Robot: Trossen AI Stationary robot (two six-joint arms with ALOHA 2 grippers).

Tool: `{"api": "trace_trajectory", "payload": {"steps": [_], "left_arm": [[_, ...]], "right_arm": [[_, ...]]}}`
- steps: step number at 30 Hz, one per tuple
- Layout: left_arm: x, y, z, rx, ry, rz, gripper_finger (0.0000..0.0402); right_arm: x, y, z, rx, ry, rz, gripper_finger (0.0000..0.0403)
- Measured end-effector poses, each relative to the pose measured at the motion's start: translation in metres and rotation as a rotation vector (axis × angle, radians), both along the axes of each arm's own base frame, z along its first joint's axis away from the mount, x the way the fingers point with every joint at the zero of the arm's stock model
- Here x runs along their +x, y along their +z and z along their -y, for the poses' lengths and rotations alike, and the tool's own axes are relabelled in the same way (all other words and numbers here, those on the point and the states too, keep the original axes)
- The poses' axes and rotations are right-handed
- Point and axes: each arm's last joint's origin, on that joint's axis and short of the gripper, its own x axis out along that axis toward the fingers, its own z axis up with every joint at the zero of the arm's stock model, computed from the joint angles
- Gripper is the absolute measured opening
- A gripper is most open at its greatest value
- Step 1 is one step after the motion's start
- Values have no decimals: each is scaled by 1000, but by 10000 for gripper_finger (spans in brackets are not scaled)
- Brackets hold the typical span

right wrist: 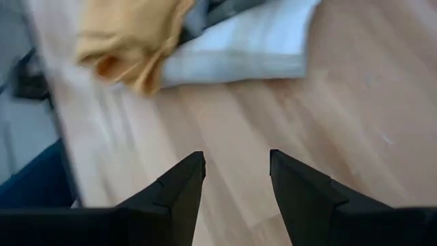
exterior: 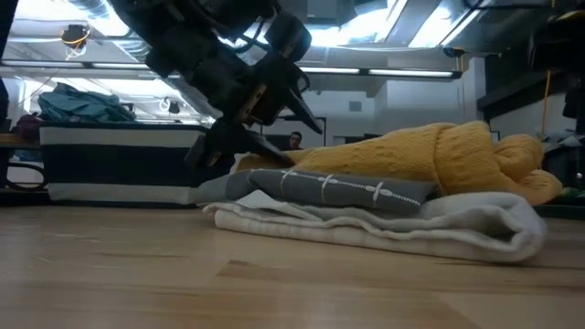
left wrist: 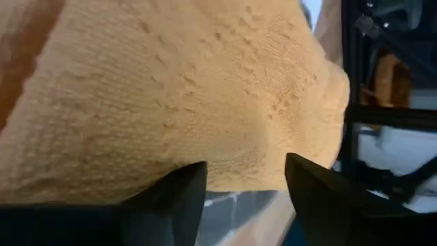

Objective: Fold towel
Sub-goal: Put the stacked folded towels into the laundry organizer

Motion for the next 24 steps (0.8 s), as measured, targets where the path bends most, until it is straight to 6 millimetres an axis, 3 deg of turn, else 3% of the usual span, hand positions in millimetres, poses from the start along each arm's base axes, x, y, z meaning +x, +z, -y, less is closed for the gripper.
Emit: {"api": "trace_trajectory", "payload": {"steps": [8, 18, 24], "left_arm": [[0, 1, -10, -177, -106, -30, 170], [-3, 2, -5, -62, -166, -13, 143], [-24, 21, -5, 40, -131, -90, 135]], "right_arm": [[12, -10, -5, -26, -107, -108, 177], [24, -11, -10, -23, -87, -79, 177], [22, -9, -9, -30, -55, -57, 177]]}}
